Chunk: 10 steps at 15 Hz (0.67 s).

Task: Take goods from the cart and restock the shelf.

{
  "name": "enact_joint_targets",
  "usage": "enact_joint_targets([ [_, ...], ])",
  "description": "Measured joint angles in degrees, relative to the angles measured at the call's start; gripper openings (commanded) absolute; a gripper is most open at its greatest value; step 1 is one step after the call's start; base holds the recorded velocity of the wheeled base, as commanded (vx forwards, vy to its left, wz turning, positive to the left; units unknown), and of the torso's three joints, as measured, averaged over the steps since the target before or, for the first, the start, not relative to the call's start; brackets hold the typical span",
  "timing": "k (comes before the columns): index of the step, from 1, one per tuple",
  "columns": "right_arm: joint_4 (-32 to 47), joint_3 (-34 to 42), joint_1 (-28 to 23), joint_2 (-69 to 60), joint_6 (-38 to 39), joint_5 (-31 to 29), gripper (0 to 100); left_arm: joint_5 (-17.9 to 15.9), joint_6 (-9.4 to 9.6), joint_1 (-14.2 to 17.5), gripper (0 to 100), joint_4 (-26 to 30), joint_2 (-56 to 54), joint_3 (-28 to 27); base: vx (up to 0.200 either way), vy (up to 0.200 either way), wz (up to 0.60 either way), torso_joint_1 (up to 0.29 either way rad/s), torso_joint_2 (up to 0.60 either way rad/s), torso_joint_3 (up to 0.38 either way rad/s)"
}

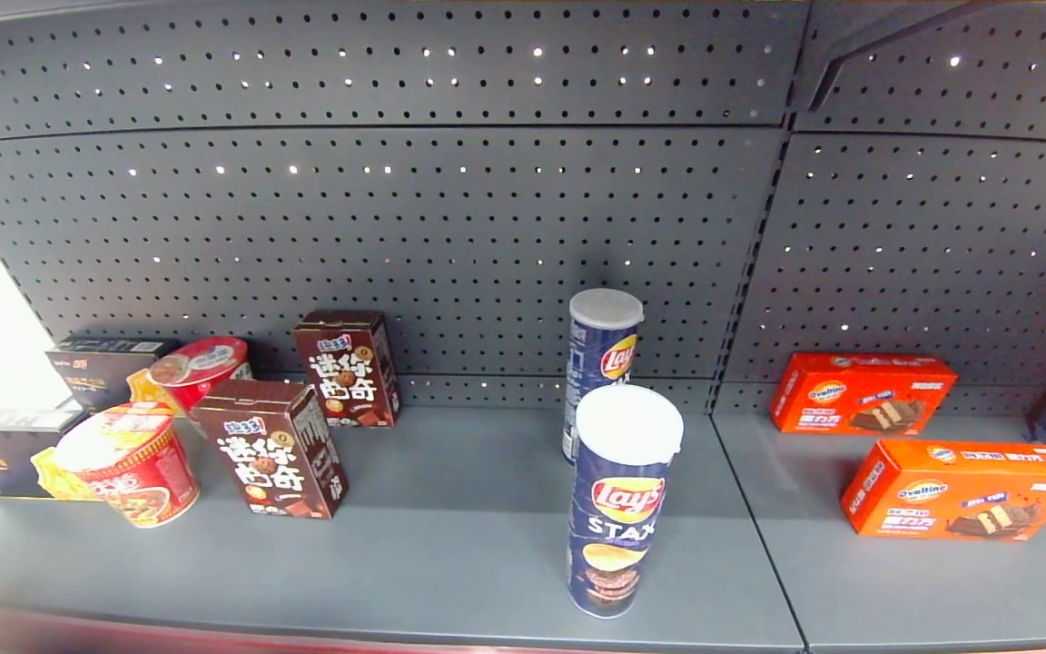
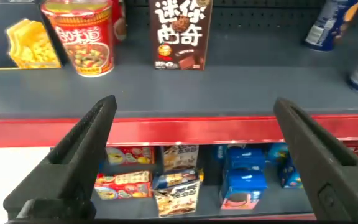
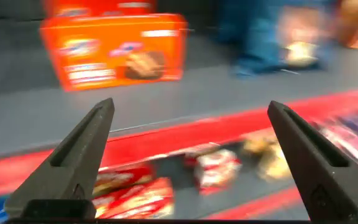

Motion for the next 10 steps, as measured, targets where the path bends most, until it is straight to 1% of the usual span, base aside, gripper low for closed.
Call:
enact_joint_targets([
  [1, 0.0, 0.1, 0.0, 0.0, 0.3, 8.5, 100, -2.2, -0.82, 0.0, 100, 0.0, 0.0, 0.0, 0.0, 0.0, 0.0, 0.0, 0.0, 0.0],
  [2, 0.1, 0.1, 0.0, 0.0, 1.2, 15.7, 100, -3.1, -1.12, 0.0, 100, 0.0, 0.0, 0.0, 0.0, 0.0, 0.0, 0.0, 0.0, 0.0],
  [3, 0.1, 0.1, 0.0, 0.0, 2.2, 18.4, 100, -3.1, -1.1, 0.0, 100, 0.0, 0.0, 0.0, 0.0, 0.0, 0.0, 0.0, 0.0, 0.0],
  [4, 0.0, 0.1, 0.0, 0.0, 2.6, 16.2, 100, -2.5, -0.98, 0.0, 100, 0.0, 0.0, 0.0, 0.0, 0.0, 0.0, 0.0, 0.0, 0.0],
  [5, -0.4, 0.3, 0.0, 0.0, 1.6, 12.3, 100, 0.1, -0.6, 0.2, 100, 0.1, 0.1, 0.0, 0.0, 0.0, 0.0, 0.0, 0.0, 0.0],
  [6, -0.7, 0.4, 0.0, 0.0, 0.7, 12.2, 100, 2.0, -0.07, 0.9, 100, 0.2, 0.4, 0.0, 0.0, 0.0, 0.0, 0.0, 0.0, 0.0],
  [7, -0.6, 0.9, 0.0, 0.0, 0.7, 15.1, 100, 3.2, 0.33, 2.6, 100, 0.2, 1.0, 0.0, 0.0, 0.0, 0.0, 0.0, 0.0, 0.0],
  [8, 0.0, 1.3, 0.0, 0.0, 1.6, 15.8, 100, 3.1, 0.61, 4.0, 100, 0.2, 1.4, 0.0, 0.0, 0.0, 0.0, 0.0, 0.0, 0.0],
  [9, 0.1, 1.4, 0.0, 0.0, 2.3, 15.7, 100, -0.1, 0.72, 4.7, 100, 0.2, 1.3, 0.0, 0.0, 0.0, 0.0, 0.0, 0.0, 0.0],
  [10, 0.1, 1.5, 0.0, 0.0, 2.4, 15.7, 100, -4.7, 0.91, 5.0, 100, 0.1, 1.0, 0.0, 0.0, 0.0, 0.0, 0.0, 0.0, 0.0],
])
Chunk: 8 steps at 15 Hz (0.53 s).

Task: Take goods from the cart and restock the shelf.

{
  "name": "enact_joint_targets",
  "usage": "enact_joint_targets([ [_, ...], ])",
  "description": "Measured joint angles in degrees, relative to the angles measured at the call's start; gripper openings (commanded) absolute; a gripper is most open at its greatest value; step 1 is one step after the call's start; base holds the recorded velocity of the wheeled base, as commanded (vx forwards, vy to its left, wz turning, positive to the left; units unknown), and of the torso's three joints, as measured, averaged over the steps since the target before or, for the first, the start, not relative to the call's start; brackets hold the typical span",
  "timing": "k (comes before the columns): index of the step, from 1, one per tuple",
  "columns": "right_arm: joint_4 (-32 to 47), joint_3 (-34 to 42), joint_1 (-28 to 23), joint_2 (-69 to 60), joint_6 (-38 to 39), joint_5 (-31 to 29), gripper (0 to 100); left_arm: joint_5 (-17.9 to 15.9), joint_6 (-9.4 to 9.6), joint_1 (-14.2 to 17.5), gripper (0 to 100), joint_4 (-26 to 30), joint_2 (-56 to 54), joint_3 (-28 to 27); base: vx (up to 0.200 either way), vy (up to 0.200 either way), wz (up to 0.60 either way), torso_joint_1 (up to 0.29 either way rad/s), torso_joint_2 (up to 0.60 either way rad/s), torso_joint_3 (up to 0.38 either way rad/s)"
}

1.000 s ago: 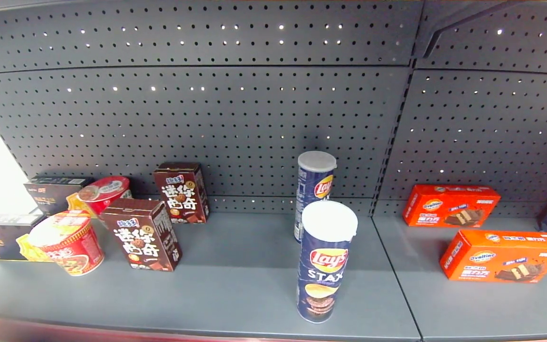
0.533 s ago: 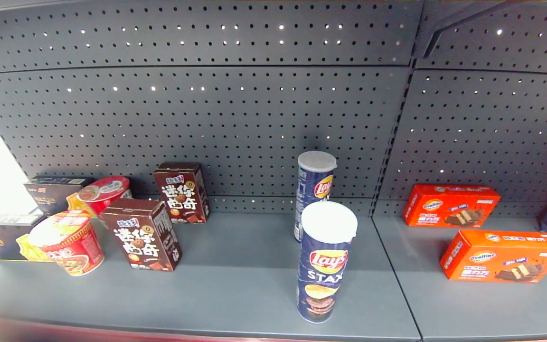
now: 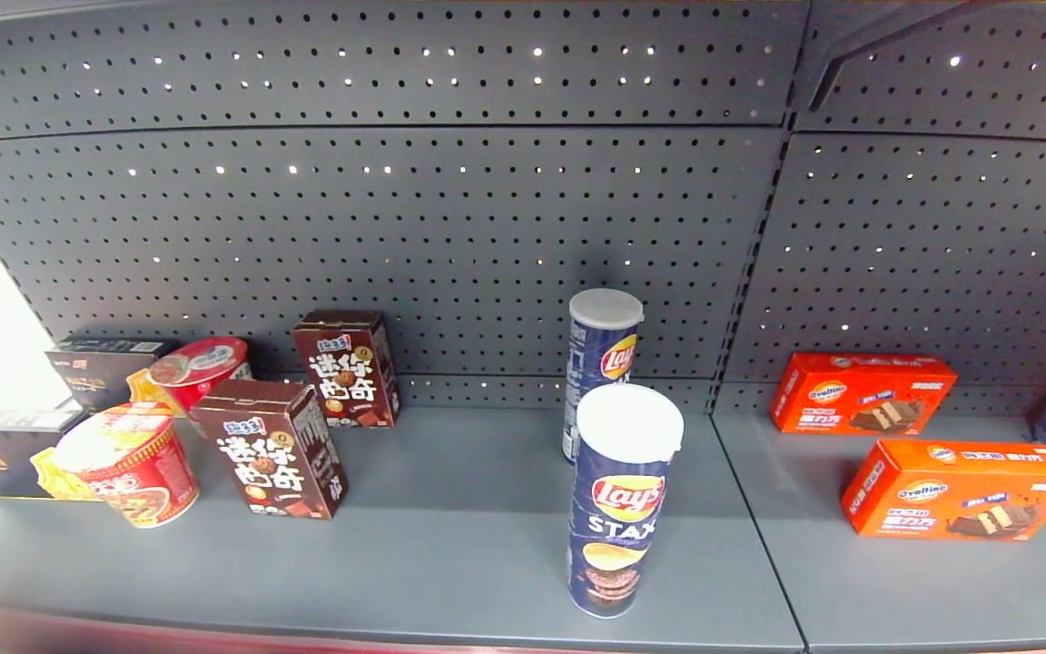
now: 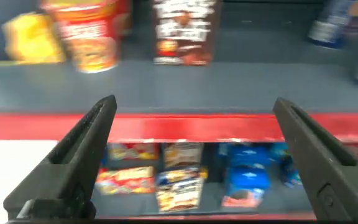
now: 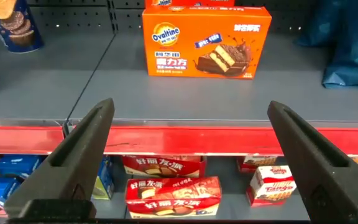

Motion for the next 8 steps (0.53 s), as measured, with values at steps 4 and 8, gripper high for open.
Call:
enact_joint_targets([
  [4, 0.0, 0.1, 0.0, 0.0, 0.2, 0.0, 100, -1.7, 0.65, 0.2, 100, 0.0, -0.6, 0.0, 0.0, 0.0, 0.0, 0.0, 0.0, 0.0],
  [8, 0.0, 0.2, 0.0, 0.0, 0.3, 0.0, 100, -1.5, 0.4, 0.2, 100, 0.1, -0.7, 0.0, 0.0, 0.0, 0.0, 0.0, 0.0, 0.0],
])
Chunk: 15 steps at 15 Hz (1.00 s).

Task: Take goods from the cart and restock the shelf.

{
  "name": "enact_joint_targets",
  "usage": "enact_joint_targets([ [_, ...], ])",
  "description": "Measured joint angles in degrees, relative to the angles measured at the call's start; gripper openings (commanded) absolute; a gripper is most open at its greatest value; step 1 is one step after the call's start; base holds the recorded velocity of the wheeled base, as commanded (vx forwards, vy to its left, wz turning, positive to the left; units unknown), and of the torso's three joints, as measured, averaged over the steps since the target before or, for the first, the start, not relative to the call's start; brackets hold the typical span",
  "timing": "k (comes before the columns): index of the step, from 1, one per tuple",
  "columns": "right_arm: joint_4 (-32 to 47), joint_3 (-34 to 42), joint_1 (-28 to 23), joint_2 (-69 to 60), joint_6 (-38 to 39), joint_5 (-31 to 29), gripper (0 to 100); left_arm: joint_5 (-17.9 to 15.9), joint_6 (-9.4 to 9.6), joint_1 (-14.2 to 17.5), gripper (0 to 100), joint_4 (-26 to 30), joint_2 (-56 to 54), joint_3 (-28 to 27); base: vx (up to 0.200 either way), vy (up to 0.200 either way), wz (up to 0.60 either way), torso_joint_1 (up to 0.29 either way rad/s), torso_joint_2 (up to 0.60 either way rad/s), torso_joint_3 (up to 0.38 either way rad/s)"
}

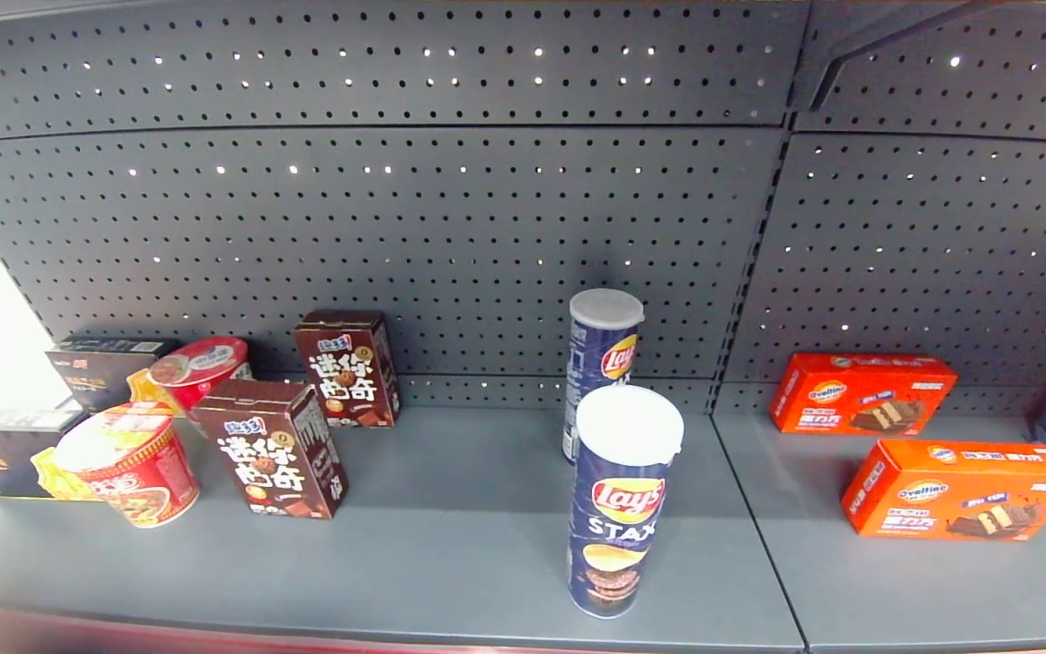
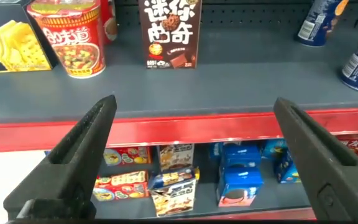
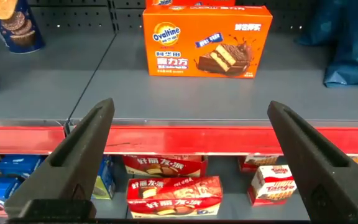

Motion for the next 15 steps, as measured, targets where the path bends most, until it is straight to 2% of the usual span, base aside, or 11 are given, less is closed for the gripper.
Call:
enact_joint_targets([
  [1, 0.0, 0.0, 0.0, 0.0, 0.0, 0.0, 100, -0.2, -0.07, 0.0, 100, 0.0, 0.0, 0.0, 0.2, 0.0, 0.0, 0.002, 0.0, 0.002],
  [7, 0.0, 0.0, 0.0, 0.0, -0.3, 0.1, 100, -0.4, -1.85, 0.0, 100, -0.2, 0.1, 0.0, 0.0, 0.0, 0.0, 0.0, 0.0, 0.0],
  [9, 0.0, 0.0, 0.0, 0.0, -0.4, 0.2, 100, -0.4, -1.87, 0.0, 100, -0.2, 0.1, 0.0, 0.0, 0.0, -0.6, 0.005, 0.0, 0.0],
  [15, 0.0, 0.0, 0.0, 0.0, -0.4, 0.2, 100, -0.4, -1.85, 0.0, 100, -0.2, 0.1, 0.0, 0.0, 0.0, 0.0, 0.0, 0.0, 0.0],
])
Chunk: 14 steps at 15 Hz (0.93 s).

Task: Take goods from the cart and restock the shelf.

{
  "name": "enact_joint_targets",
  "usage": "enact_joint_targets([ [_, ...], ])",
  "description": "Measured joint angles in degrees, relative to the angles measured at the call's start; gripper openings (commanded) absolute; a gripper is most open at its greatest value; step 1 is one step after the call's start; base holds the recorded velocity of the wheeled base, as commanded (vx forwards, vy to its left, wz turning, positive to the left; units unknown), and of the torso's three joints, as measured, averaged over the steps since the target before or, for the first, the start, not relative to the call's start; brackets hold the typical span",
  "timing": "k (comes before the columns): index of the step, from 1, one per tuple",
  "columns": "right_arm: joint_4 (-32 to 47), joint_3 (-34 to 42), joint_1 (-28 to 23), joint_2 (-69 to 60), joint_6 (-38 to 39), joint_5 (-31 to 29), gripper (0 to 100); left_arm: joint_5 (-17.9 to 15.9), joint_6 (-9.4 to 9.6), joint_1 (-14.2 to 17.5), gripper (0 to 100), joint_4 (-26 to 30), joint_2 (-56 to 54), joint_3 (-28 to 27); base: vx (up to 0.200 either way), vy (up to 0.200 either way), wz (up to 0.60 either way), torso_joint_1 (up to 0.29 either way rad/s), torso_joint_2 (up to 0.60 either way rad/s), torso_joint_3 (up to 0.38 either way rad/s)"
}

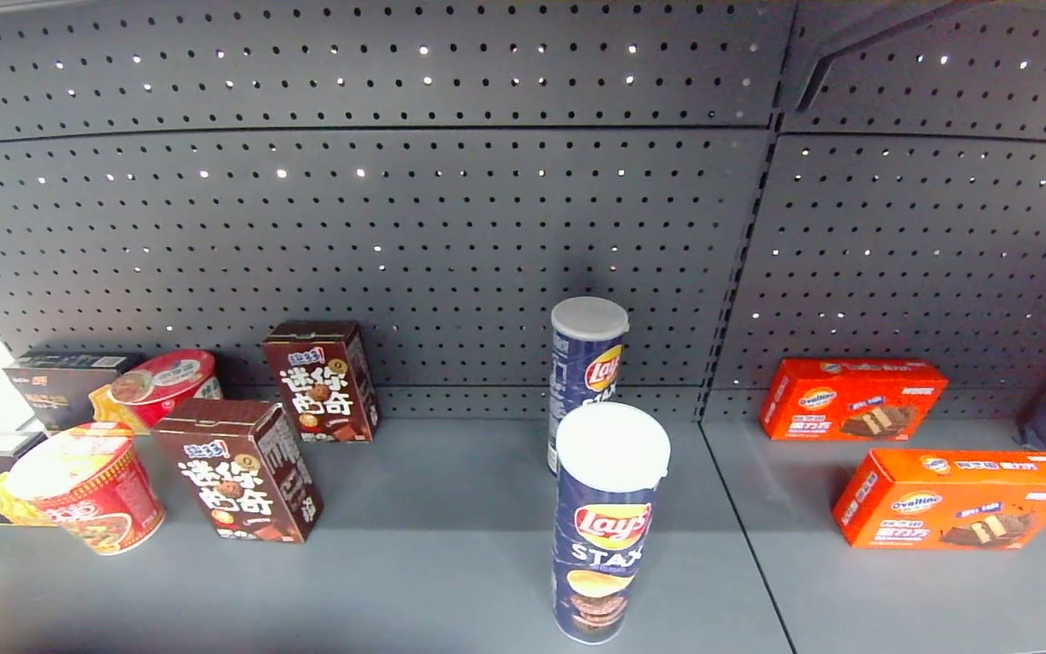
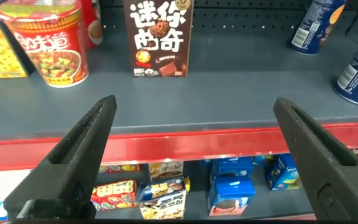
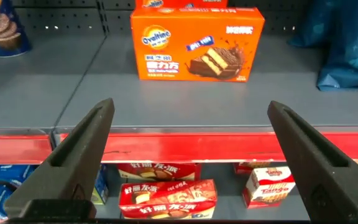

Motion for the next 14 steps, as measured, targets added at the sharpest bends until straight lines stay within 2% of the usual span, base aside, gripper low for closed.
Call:
enact_joint_targets([
  [7, 0.0, 0.0, 0.0, 0.0, 0.0, 0.0, 100, 0.2, 0.24, 0.0, 100, 0.0, 0.0, 0.0, 0.0, 0.0, 0.0, 0.0, 0.0, 0.0],
  [9, 0.0, 0.0, 0.0, 0.0, 0.0, 0.0, 100, 0.5, 0.29, 0.0, 100, 0.0, 0.0, 0.0, 0.0, -0.2, 0.0, 0.002, 0.0, 0.0],
  [14, -0.1, 0.0, 0.0, 0.0, 0.0, 0.0, 100, 0.5, 0.0, 0.0, 100, 0.1, 0.0, 0.0, 0.0, 0.0, 0.0, 0.0, 0.0, 0.0],
])
